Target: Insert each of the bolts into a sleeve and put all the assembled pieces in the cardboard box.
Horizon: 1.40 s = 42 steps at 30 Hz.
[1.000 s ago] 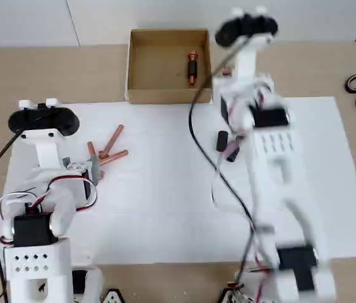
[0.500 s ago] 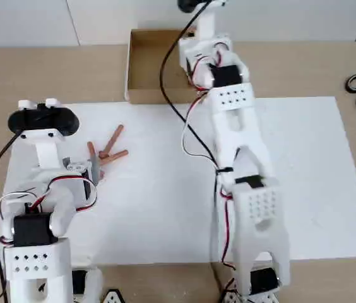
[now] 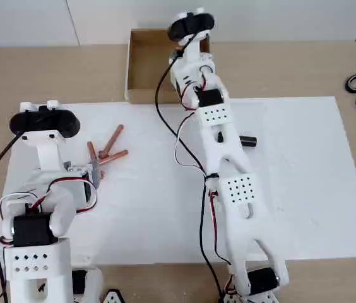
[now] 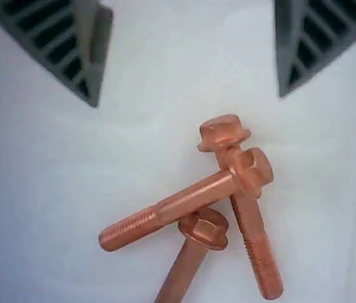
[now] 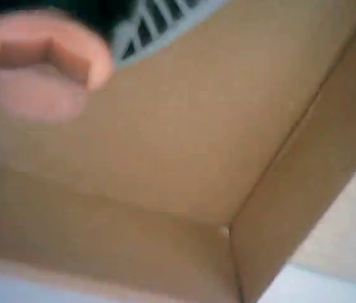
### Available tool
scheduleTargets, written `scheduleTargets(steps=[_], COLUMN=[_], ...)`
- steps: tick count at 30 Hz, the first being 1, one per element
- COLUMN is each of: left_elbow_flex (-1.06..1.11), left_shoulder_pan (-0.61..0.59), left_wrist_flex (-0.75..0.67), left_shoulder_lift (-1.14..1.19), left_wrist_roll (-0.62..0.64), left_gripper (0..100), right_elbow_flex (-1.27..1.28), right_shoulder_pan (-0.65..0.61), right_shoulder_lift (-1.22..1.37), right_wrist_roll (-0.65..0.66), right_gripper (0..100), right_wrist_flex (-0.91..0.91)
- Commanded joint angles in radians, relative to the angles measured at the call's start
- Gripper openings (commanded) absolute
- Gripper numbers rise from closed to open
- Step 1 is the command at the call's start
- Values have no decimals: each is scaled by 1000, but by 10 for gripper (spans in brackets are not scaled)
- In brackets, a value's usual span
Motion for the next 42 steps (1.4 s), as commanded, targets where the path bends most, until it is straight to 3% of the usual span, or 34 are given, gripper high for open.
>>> scheduleTargets(steps=[1, 5, 11, 20, 28, 42], left_elbow_flex=[-4, -4, 28, 30, 27, -71], left_shoulder_pan=[3, 5, 5, 5, 5, 3], left_wrist_flex=[2, 2, -3, -2, 0, 49], left_shoulder_lift=[-20, -20, -20, -20, -20, -20], left_wrist_roll=[-8, -8, -8, -8, -8, -8], left_gripper=[175, 175, 174, 174, 174, 174], right_elbow_flex=[-110, -123, -118, -157, -281, -276], right_shoulder_pan=[-1, -1, 1, 4, 25, 197], right_shoulder_lift=[2, 18, 21, -10, -186, -673], right_wrist_roll=[11, 11, 11, 12, 11, 9], right_gripper=[4, 15, 187, 199, 199, 199], right_wrist_flex=[-33, -33, -25, 4, 389, 1144])
